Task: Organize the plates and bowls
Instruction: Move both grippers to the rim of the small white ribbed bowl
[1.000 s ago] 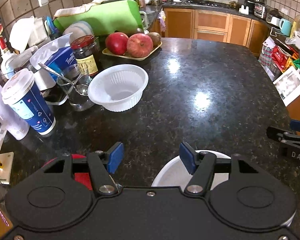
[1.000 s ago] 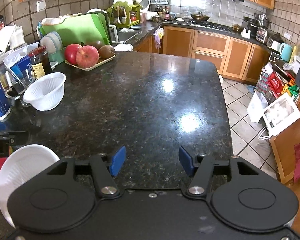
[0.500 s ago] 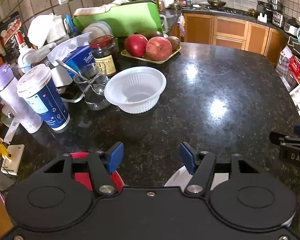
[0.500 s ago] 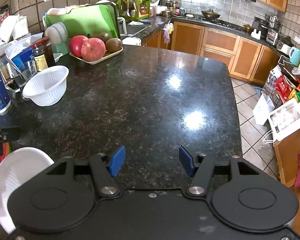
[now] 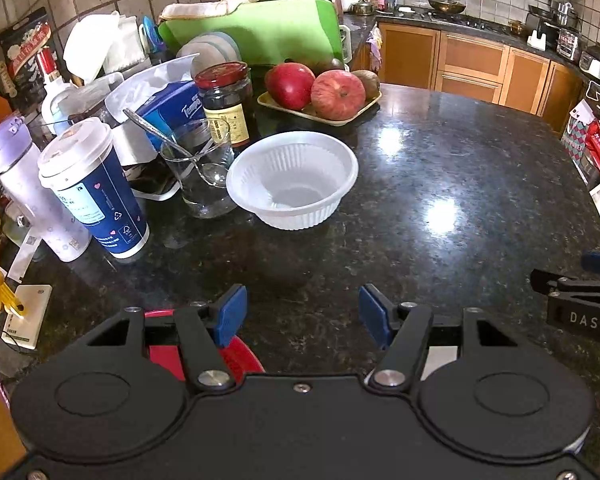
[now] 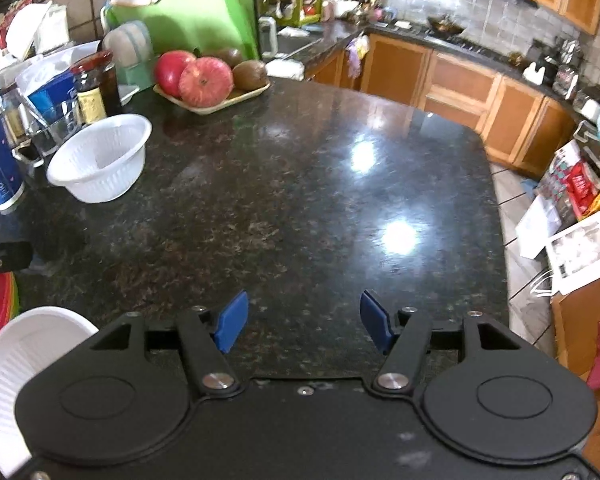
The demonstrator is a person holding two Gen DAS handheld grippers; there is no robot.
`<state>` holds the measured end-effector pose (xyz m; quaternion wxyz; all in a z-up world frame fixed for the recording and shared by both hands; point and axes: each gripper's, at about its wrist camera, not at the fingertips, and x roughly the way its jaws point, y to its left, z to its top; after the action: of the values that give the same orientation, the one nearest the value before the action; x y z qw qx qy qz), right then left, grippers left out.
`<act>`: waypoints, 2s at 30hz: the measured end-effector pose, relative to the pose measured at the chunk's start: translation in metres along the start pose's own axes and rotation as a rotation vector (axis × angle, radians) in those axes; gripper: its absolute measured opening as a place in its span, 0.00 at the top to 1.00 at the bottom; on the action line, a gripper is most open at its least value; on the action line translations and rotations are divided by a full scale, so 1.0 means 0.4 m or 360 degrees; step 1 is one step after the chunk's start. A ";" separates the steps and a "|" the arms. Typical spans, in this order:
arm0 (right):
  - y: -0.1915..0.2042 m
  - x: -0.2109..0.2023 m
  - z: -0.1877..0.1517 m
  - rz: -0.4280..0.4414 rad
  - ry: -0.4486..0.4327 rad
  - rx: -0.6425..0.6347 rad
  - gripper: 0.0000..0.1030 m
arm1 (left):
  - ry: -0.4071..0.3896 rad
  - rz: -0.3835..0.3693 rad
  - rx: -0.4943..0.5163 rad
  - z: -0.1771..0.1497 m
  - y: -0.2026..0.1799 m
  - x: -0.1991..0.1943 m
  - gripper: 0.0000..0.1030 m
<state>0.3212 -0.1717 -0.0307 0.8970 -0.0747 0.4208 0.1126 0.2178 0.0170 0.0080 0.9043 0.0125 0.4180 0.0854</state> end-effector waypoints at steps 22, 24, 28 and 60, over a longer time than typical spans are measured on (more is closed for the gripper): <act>0.170 0.026 0.217 0.0146 -0.0127 -0.0128 0.39 | -0.0063 -0.0158 -0.0097 0.165 0.212 0.060 0.27; 0.184 0.043 0.240 0.0185 -0.0095 -0.0117 0.39 | -0.0045 -0.0173 -0.0081 0.177 0.212 0.079 0.27; 0.205 0.082 0.281 0.0246 -0.0023 -0.0084 0.41 | 0.0031 -0.0229 -0.0060 0.200 0.215 0.119 0.27; 0.306 0.290 0.367 0.0383 0.0195 -0.0182 0.54 | 0.0237 -0.0244 -0.0077 0.242 0.216 0.262 0.42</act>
<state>0.4690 -0.0043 -0.0320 0.8439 -0.0815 0.4736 0.2385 0.3455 0.1241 0.0000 0.8746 -0.0478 0.4816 0.0267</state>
